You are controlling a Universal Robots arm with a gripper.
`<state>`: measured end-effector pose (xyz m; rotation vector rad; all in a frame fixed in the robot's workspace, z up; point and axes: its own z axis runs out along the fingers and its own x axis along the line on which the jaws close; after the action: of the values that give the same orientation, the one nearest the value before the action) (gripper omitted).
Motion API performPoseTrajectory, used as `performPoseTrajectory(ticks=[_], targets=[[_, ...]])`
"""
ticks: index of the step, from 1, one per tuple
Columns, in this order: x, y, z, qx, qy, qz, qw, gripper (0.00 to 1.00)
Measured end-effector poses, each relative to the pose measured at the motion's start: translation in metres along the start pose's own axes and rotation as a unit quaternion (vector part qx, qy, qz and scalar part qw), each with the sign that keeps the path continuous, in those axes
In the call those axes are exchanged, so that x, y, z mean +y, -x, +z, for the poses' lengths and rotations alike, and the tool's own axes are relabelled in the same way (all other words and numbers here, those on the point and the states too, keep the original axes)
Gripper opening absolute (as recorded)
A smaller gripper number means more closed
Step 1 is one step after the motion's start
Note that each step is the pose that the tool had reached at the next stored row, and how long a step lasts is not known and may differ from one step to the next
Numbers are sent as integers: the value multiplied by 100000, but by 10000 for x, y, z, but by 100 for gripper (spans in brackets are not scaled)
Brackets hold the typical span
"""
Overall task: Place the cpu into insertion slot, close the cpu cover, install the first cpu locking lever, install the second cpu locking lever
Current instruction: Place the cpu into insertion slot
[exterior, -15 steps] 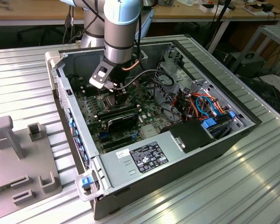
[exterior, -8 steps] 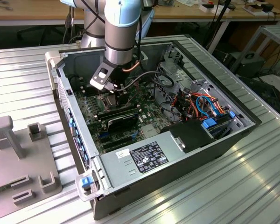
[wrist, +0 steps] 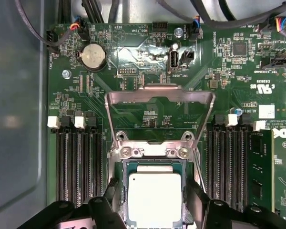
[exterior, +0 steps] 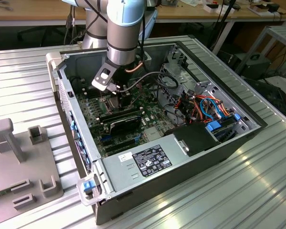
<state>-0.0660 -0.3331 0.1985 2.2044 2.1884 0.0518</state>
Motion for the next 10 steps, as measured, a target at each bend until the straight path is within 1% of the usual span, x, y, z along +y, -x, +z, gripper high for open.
performPoseTrajectory(ticks=[1, 2, 4, 7, 9, 10], targets=[[3, 0, -24, 2, -62, 1, 100000, 67], [9, 0, -68, 3, -201, 8, 100000, 67], [16, 0, -127, 1, -434, 10, 99999, 67], [26, 0, -182, 4, -814, 11, 99997, 67], [28, 0, -222, -5, -1004, 16, 99995, 67], [29, 0, -232, 1, -1056, 14, 99994, 67]])
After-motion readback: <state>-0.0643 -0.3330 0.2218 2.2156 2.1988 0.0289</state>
